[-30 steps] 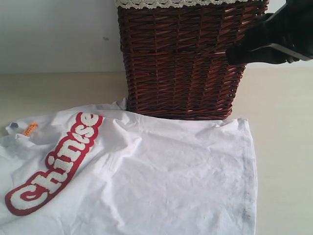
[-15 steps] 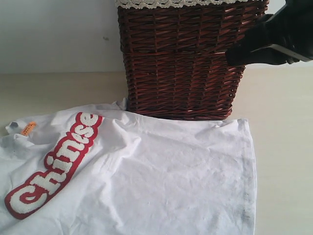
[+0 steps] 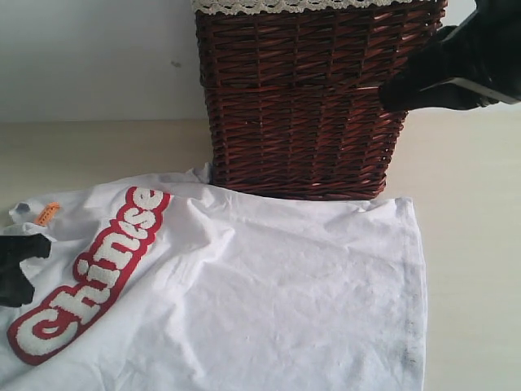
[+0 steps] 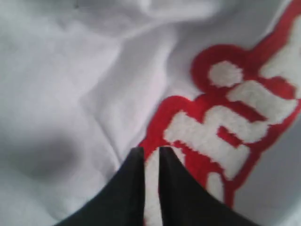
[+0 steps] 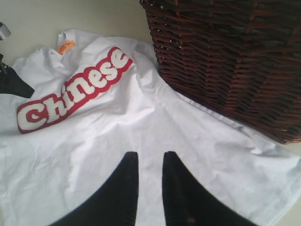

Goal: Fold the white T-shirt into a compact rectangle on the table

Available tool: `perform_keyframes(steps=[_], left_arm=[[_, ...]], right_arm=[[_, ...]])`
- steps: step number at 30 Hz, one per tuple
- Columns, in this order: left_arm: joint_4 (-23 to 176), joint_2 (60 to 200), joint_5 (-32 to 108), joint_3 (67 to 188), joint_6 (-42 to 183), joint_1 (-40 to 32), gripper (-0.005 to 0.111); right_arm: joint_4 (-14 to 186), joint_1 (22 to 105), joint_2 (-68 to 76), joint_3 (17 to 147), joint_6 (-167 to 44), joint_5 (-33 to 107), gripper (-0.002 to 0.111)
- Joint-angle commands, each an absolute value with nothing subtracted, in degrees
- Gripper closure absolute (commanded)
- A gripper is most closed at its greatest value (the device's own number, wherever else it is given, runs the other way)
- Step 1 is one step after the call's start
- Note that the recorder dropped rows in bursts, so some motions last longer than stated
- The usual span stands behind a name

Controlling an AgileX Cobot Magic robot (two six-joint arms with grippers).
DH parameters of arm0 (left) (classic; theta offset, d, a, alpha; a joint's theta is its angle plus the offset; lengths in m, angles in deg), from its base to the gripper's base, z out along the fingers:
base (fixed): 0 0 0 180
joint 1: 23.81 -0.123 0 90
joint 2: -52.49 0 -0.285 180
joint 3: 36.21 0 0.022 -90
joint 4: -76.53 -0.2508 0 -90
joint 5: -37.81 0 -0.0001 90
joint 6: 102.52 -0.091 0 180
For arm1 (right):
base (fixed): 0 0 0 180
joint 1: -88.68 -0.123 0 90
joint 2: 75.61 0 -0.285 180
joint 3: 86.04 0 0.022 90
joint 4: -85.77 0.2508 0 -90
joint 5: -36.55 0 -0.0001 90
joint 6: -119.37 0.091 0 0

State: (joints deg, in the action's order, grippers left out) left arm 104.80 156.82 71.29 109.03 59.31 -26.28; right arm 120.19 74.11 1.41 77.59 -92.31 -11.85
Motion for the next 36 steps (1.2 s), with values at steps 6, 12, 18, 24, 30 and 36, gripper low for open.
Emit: perform_keyframes(steps=[6, 12, 18, 24, 30, 36], left_arm=[[69.6, 161.6, 81.7, 109.2, 90.5, -27.8, 0.107], [61.1, 159.7, 95.9, 108.1, 94.1, -27.8, 0.107], [66.2, 153.2, 85.7, 107.5, 92.7, -27.8, 0.107], [86.8, 144.3, 76.0, 112.2, 71.4, -27.8, 0.103], [119.4, 149.1, 77.3, 123.1, 46.7, -27.7, 0.057], [117.3, 164.3, 79.7, 136.0, 42.5, -27.7, 0.039]], right_arm=[[116.7, 74.0, 7.8, 77.7, -91.8, -12.6, 0.108], [118.2, 74.0, 7.9, 77.7, -91.8, -12.7, 0.108], [118.9, 74.0, 7.5, 77.7, -92.0, -13.9, 0.108], [120.5, 74.0, 7.2, 77.7, -92.6, -13.7, 0.108], [120.8, 74.0, 7.2, 77.7, -92.6, -14.0, 0.108], [121.4, 74.0, 7.2, 77.7, -92.6, -14.0, 0.108]])
